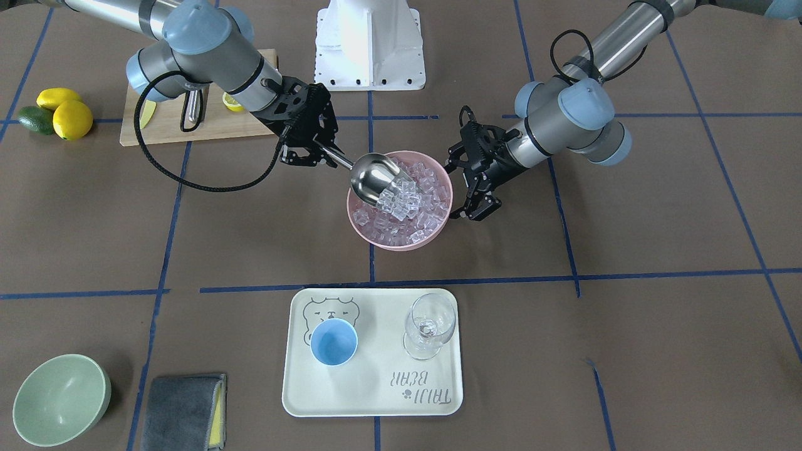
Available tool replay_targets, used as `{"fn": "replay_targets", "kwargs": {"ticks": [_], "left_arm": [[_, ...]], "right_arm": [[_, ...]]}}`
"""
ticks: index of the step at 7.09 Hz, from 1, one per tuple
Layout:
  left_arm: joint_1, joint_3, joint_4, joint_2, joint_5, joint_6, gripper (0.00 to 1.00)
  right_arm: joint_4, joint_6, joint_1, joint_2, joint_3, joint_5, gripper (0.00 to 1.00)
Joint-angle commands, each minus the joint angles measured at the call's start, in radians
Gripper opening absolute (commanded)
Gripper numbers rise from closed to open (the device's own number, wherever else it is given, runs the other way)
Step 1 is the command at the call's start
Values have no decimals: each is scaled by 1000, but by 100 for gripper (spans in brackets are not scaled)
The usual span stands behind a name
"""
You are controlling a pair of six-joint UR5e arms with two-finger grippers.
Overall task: Put ice in cup with scoop
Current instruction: 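Lift the filled scoop out toward the tray while the left gripper draws back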
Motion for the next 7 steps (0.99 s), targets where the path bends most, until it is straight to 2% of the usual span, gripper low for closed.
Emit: {"fn": "replay_targets", "kwargs": {"ticks": [1,2,4,6,7], "left_arm": [[-19,-13,-24,28,-40,0,100],[-19,-13,-24,30,-40,0,100],[-19,-13,-24,28,-38,0,100],[-28,-15,-25,28,-40,0,100],[-37,-15,-26,30,-41,0,100]], "right_arm": [[58,45,-2,-17,-6,-3,0],[64,54,-4,-18,-4,-6,0],[173,105,-14,-26,-34,-12,0],[185,135,-11,-27,-27,-12,0],[252,152,-11,-36,-32,-20,0]]}}
